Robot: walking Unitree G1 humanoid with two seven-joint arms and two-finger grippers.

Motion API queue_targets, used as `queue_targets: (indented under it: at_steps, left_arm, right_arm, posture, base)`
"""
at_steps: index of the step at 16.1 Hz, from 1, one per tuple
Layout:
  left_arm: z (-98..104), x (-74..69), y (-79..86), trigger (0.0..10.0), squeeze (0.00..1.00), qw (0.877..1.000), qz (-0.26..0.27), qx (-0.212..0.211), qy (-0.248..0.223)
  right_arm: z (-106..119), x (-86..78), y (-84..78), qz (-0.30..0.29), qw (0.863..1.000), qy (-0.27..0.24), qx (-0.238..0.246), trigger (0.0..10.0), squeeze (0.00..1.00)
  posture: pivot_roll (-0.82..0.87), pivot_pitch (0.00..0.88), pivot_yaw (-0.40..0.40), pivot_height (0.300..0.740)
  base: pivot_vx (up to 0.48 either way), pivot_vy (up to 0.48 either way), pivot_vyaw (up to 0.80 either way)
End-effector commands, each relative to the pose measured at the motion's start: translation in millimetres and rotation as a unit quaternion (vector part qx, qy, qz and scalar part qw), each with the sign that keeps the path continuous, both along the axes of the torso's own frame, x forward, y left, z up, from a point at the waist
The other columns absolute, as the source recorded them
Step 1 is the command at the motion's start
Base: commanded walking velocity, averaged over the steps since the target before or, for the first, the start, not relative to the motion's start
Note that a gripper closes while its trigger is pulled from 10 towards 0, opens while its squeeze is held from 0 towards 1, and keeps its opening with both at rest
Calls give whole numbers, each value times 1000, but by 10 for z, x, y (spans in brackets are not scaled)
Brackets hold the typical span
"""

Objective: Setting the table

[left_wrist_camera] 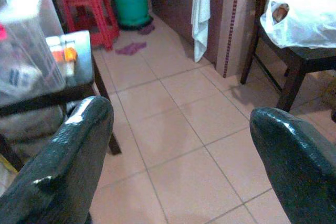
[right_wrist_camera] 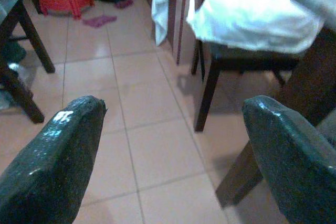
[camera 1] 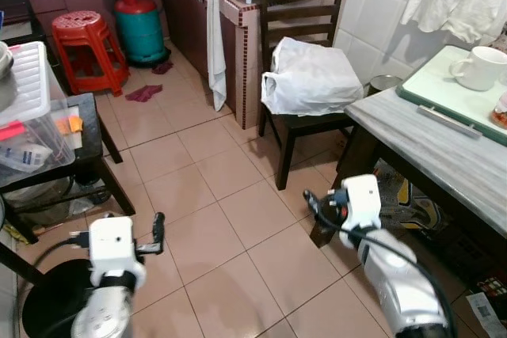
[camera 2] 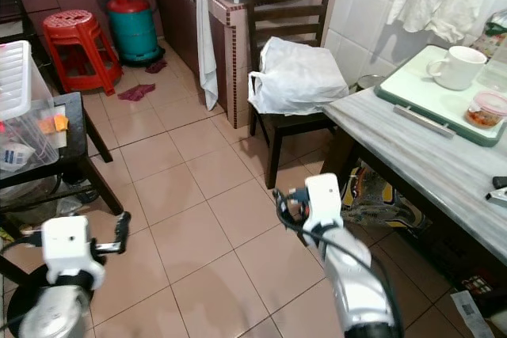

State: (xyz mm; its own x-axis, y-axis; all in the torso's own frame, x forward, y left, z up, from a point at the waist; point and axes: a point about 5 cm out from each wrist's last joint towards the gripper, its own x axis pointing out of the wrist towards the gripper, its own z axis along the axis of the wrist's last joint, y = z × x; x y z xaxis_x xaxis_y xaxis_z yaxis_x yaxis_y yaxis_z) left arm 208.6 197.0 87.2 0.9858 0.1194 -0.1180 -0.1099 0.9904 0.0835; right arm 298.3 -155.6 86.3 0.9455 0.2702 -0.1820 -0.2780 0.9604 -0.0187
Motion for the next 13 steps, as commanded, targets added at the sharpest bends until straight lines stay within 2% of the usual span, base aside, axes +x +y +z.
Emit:
queue_targets:
  at_steps: [1,3,5,7,8,10,11,13]
  left_arm:
    - [86,-1,-33,10000,0,1000,-16,14,-13]
    - [105,9,-84,10000,0,999,-24,15,-19]
    - [92,-47,-159,10000,0,1000,-18,8,-20]
    - [81,-110,-153,10000,0,999,-23,32,-26]
    - [83,-142,-85,10000,0,998,-3,46,-30]
    - [40,-186,12,10000,0,998,22,47,-22]
    - [-8,-227,30,10000,0,999,24,46,-14]
    - [-32,-234,11,10000,0,999,22,39,-10]
  right_arm:
    - [75,36,23,10,1000,-16,-3,10000,0]
    - [107,31,32,15,1000,-21,-3,10000,0]
    - [238,-12,19,28,999,-45,-6,10000,0]
    - [304,-75,-41,19,999,-51,-2,10000,0]
    - [302,-147,-108,7,999,-50,-1,10000,0]
    - [204,-246,-201,-21,999,-37,-4,10000,0]
    - [140,-324,-276,-47,998,-30,-11,10000,0]
    - [100,-384,-311,-69,997,-16,-4,10000,0]
  posture:
    - [-71,87,-28,740]
    - [-76,82,-18,740]
    - [-87,79,3,740]
    - [-92,74,19,740]
    - [-92,74,19,740]
    - [-92,67,27,740]
    - [-100,68,31,740]
    - [-111,71,37,740]
  base:
    - [0,0,0]
    - [0,0,0]
    - [0,0,0]
    - [0,0,0]
    - [0,0,0]
    - [0,0,0]
    - [0,0,0]
    - [0,0,0]
